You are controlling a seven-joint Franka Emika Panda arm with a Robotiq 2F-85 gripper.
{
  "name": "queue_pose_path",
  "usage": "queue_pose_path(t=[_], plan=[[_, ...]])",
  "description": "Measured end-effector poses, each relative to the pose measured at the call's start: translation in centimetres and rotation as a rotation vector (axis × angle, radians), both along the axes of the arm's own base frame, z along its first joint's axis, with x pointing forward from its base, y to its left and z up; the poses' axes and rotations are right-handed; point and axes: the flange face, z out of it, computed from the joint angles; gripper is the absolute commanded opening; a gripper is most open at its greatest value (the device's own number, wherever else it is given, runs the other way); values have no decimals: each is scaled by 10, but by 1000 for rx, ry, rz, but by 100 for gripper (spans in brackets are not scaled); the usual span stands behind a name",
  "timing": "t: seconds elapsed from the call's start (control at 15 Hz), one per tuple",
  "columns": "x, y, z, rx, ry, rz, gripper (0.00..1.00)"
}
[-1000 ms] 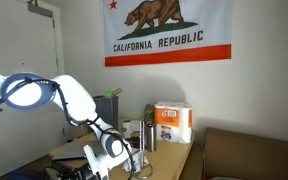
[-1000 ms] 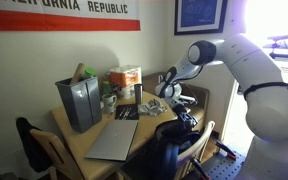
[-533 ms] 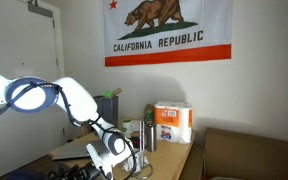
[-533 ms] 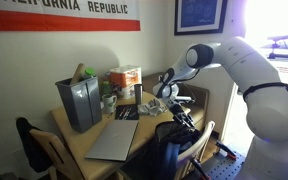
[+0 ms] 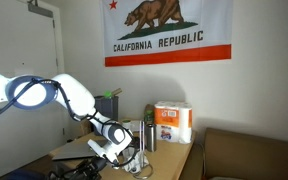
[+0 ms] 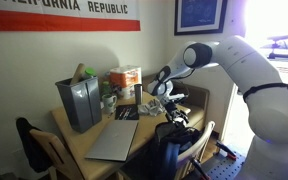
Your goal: Move the bowl forward
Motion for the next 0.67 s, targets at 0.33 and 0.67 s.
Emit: queue_pose_path(t=[0.33, 0.67], plan=[[40, 25, 38, -83, -233, 101, 100], [76, 59, 99, -93, -524, 173, 100]])
